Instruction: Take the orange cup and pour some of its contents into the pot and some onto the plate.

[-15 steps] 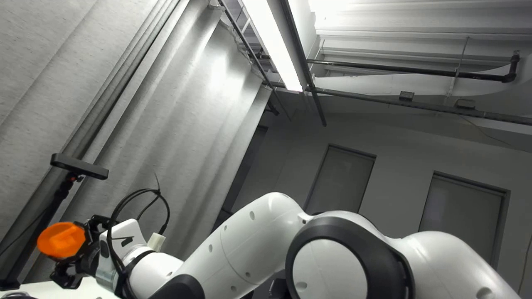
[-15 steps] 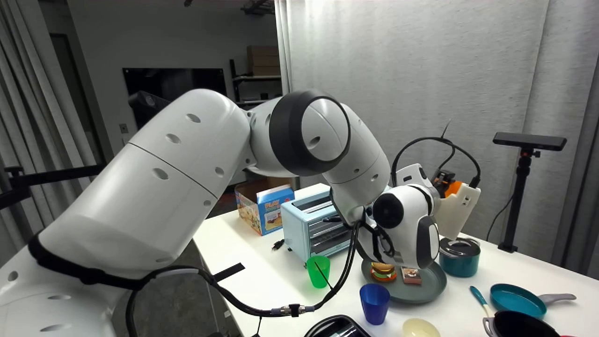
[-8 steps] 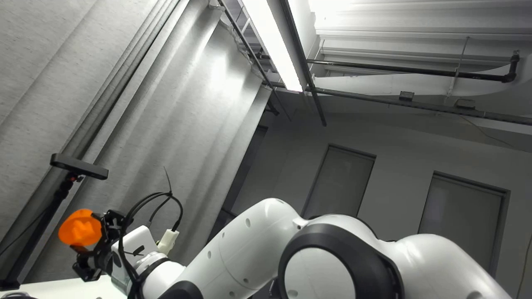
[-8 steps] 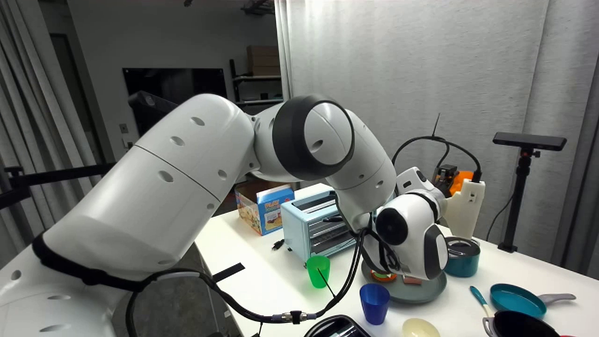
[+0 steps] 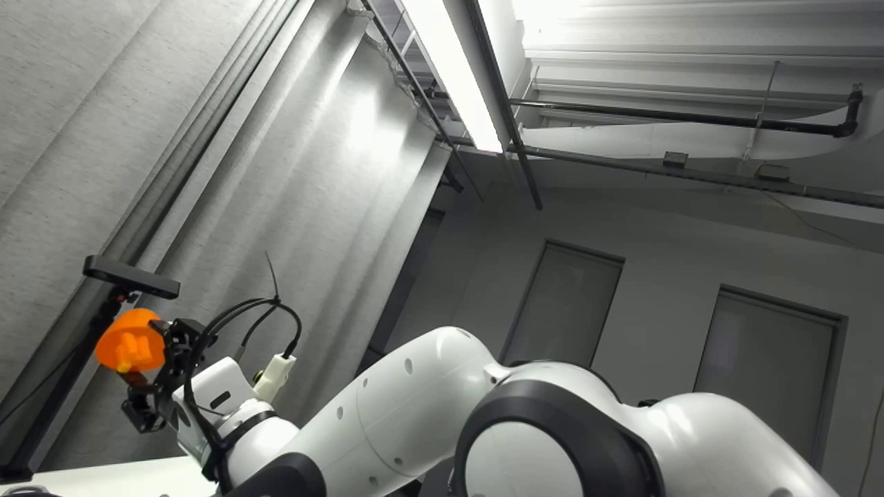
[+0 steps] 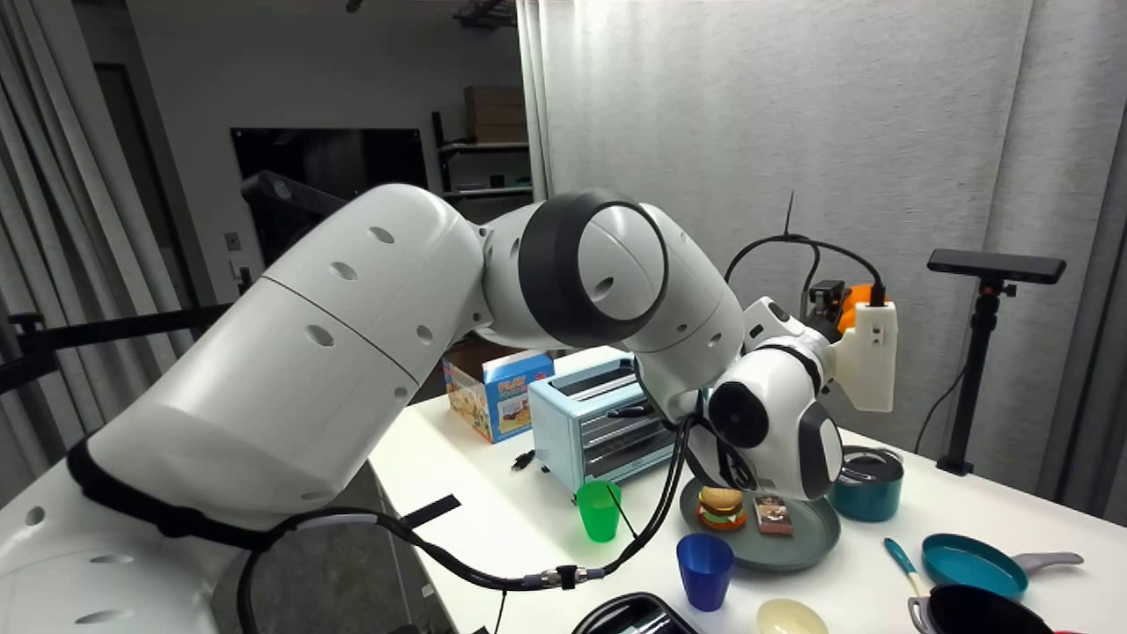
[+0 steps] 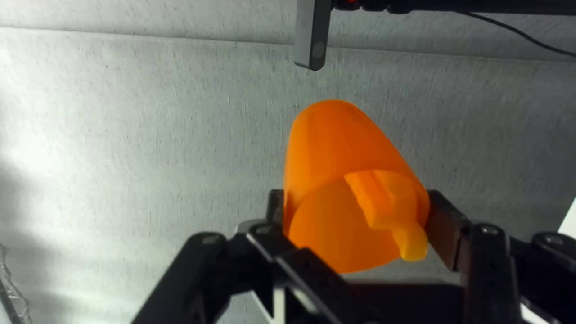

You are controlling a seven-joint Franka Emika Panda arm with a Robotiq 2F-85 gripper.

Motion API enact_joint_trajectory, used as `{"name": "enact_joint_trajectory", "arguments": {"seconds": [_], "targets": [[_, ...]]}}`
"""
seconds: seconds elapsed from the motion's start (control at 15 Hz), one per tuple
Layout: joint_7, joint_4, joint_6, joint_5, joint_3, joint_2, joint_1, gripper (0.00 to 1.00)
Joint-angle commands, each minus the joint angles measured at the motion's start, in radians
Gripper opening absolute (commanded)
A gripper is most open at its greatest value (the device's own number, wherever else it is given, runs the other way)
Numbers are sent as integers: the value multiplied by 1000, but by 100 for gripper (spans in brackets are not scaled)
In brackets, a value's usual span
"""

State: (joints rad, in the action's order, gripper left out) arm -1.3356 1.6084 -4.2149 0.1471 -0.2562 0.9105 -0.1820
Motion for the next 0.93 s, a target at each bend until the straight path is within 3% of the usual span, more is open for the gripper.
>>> {"name": "enact_joint_trajectory", "arguments": {"seconds": [0.0,0.67,0.87], "targets": [[-42,-118,-29,1,16,53,7,51],[-38,-252,-29,-19,28,107,22,51],[-42,-245,-29,-59,28,108,29,51]]}}
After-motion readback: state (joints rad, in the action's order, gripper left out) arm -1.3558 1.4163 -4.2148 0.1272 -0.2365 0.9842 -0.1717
